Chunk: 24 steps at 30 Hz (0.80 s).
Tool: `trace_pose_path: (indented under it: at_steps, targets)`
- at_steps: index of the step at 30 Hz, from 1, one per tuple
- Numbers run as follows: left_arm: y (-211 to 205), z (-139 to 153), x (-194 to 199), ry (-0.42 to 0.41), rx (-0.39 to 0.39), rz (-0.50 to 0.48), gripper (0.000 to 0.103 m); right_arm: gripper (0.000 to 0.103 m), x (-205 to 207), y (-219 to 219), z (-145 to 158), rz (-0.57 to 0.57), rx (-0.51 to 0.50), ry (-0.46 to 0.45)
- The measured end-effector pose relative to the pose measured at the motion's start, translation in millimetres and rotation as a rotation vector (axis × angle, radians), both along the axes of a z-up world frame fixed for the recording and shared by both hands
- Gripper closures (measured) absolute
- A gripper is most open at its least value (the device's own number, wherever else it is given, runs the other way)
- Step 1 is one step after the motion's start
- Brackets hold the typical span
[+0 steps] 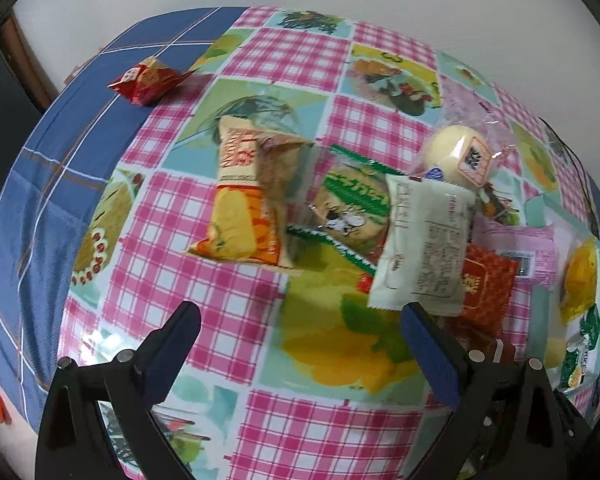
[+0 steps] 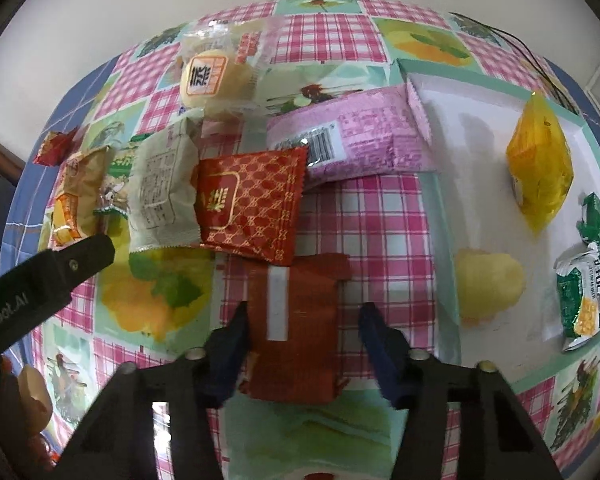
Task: Organize snacks
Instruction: 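Grasp the red-brown striped pack with the right tool while the left grasps the white pastry bag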
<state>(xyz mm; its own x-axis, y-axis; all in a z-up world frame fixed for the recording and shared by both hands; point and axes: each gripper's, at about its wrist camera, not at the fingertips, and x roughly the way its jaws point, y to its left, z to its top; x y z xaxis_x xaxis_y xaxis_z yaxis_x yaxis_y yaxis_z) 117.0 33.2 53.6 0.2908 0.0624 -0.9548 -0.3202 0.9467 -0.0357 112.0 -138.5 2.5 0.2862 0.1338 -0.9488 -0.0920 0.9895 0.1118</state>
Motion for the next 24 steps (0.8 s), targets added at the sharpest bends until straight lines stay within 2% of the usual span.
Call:
trace_pose_path:
  at_steps: [2,7,16,21,24]
  targets:
    - [-3,0,1,-0.013,-0.012,-0.005,0.003,0.06,1,-5,0,-0.004,0.01,0.001]
    - [-6,0,3,-0.064,-0.031,-0.006,0.003,0.061,7,-17,3,-0.017,0.022,-0.004]
    - [-11,6,13,-0.141,-0.078,-0.053,0.003,0.061,6,-40,36,-0.076,0.043,-0.09]
    - [-15,7,18,-0.137,-0.076,-0.065,0.003,0.061,6,-53,53,-0.111,0.049,-0.145]
    - [-17,6,22,-0.132,-0.088,-0.062,0.003,0.061,11,-52,52,-0.121,0.044,-0.156]
